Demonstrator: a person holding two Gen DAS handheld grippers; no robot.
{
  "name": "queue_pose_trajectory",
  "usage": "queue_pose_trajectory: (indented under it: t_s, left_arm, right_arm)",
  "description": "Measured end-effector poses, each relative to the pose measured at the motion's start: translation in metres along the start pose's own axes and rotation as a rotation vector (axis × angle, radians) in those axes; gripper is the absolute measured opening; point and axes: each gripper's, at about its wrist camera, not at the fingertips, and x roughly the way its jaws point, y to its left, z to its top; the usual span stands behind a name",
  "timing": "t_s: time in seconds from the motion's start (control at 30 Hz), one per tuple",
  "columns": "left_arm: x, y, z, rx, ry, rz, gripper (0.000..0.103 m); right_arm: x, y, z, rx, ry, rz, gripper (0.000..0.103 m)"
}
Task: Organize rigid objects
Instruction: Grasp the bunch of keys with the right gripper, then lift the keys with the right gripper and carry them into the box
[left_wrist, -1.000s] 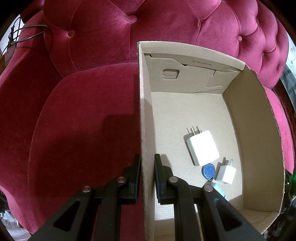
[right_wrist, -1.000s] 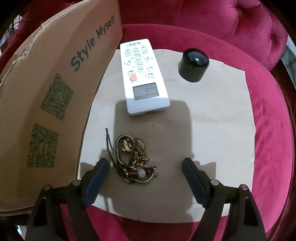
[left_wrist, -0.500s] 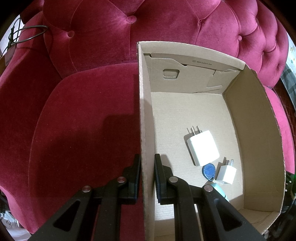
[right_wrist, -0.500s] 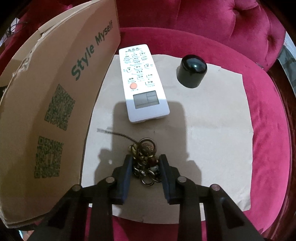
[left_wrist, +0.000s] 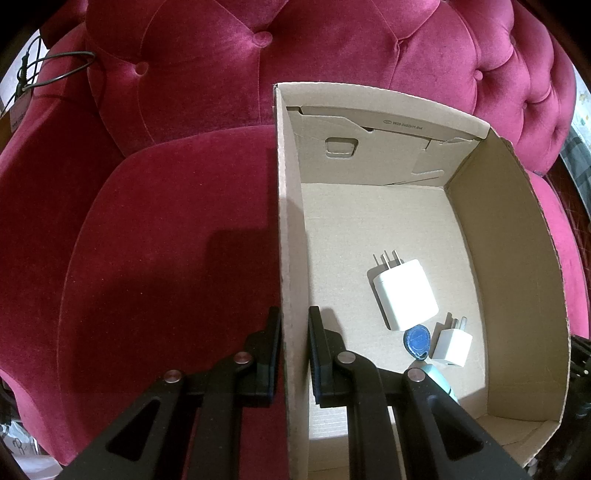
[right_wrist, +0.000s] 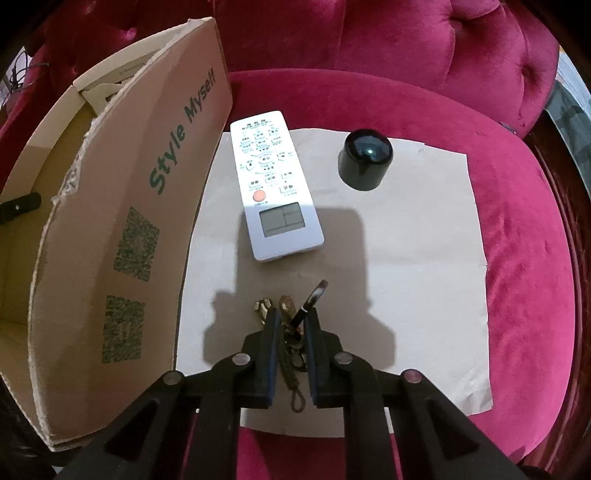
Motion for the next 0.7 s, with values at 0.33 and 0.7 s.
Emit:
queue_pose_trajectory:
  t_s: [0.33, 0.7]
  left_arm:
    - [0.0, 0.0, 0.0, 0.001, 0.0, 0.001, 0.014]
    - [0.0, 0.0, 0.0, 0.0, 0.0, 0.002, 0.014]
  right_arm:
    - [-0.011, -0.012, 0.019, 0.037, -0.039, 0.003, 0.012]
    - [-0.038, -0.015, 0.013, 0.053, -0.083, -0.008, 0.012]
